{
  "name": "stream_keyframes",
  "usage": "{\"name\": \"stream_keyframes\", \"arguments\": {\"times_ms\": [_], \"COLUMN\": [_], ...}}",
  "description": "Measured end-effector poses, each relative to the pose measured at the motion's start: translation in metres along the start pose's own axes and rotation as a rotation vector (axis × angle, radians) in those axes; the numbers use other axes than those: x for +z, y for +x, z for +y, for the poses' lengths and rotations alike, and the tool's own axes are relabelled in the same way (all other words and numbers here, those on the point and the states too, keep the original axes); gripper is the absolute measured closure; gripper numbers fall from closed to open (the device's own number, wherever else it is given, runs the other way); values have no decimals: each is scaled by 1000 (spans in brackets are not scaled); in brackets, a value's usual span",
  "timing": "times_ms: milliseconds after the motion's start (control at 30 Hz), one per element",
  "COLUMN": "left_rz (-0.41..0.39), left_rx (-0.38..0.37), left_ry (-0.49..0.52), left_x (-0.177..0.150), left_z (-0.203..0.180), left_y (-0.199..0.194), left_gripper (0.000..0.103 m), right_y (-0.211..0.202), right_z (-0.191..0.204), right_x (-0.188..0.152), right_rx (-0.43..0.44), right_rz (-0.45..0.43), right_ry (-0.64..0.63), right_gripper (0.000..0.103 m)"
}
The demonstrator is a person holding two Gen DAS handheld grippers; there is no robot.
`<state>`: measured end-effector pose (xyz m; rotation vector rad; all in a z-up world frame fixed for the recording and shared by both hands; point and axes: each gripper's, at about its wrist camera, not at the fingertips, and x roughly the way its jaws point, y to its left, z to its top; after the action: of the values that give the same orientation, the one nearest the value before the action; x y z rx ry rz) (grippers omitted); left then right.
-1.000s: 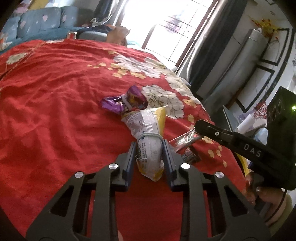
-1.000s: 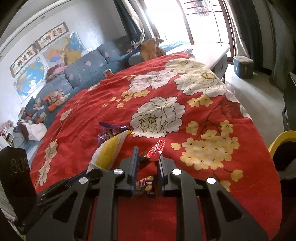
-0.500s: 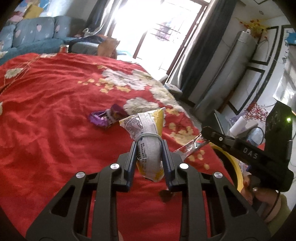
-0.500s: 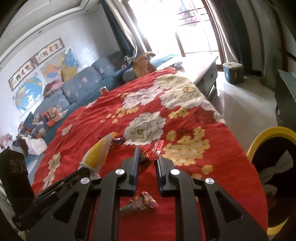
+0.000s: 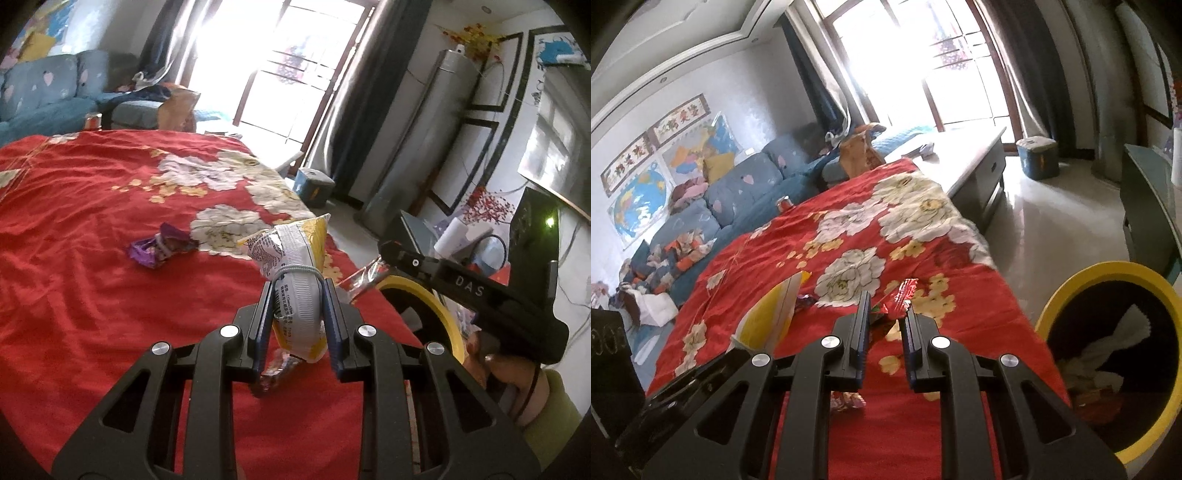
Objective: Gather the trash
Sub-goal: 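Carry both items over the yellow-rimmed bin and open both tools to drop them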
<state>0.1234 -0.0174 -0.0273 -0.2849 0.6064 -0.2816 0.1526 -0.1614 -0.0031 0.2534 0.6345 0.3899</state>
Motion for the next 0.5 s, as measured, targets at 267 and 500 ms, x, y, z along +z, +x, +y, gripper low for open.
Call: {"name": "stream_keyframes", "arguments": {"times_ms": [267, 500], "left_rz": [13, 38], "left_rx": [-34, -63], "left_ry": [46, 94], "left_x": [-3, -8], "left_z": [-24, -47], "left_y": [7, 18], "left_gripper": [84, 84], "right_y": [-19, -34], "right_z": [-27, -57], "right_x": [2, 2], "right_rx": [-57, -116], "right_rz": [-37, -61], "right_ry": [15, 43], "right_gripper": [88, 88]}}
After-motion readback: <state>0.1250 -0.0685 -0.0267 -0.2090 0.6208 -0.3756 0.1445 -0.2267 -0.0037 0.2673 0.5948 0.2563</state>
